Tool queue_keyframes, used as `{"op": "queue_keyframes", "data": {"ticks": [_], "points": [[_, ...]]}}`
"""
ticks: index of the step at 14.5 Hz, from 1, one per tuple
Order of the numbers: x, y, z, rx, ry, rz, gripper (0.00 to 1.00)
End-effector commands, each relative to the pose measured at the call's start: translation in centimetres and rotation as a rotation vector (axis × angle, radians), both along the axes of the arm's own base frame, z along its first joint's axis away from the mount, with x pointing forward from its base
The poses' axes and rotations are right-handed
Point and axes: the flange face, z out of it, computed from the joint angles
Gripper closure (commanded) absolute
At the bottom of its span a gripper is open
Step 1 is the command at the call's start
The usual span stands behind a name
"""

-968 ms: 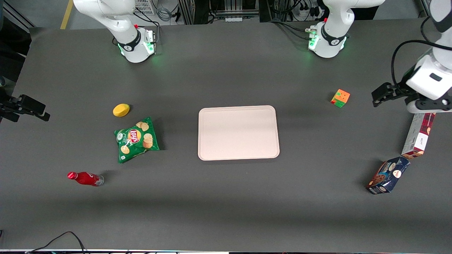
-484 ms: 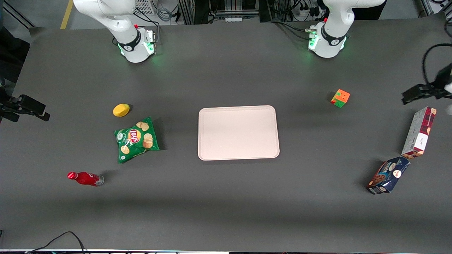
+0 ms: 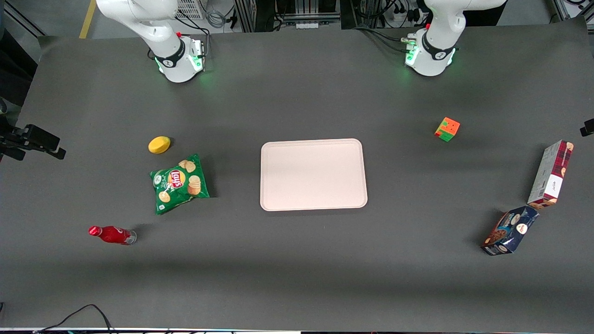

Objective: Place red cookie box on tray
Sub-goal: 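Lower the open left gripper over the standing red tartan cookie box, then close the left gripper around the red tartan cookie box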

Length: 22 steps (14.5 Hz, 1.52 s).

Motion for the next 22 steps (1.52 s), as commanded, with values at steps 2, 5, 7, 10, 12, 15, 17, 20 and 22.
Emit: {"op": "queue_keyframes", "data": {"ticks": [2, 5, 7, 10, 12, 15, 17, 20, 22], "points": [[1.3, 2.2, -1.7, -0.029, 0.044, -0.451, 0.00], [1.6, 3.3, -3.4, -0.059, 0.086, -0.719, 0.00], [1.1, 4.6, -5.5, -0.063, 0.082, -0.764, 0.00], [0.0, 6.8, -9.8, -0.028, 0.040, -0.754, 0.00], [-0.7, 8.1, -11.9, -0.013, 0.023, -0.736, 0.00], [-0.1, 9.6, -15.7, -0.002, 0.026, -0.712, 0.00], [1.1, 9.8, -19.3, -0.011, 0.004, -0.686, 0.00], [1.3, 10.9, -23.4, -0.025, -0.008, -0.645, 0.00], [1.0, 11.7, -24.3, -0.013, -0.009, -0.649, 0.00]]}}
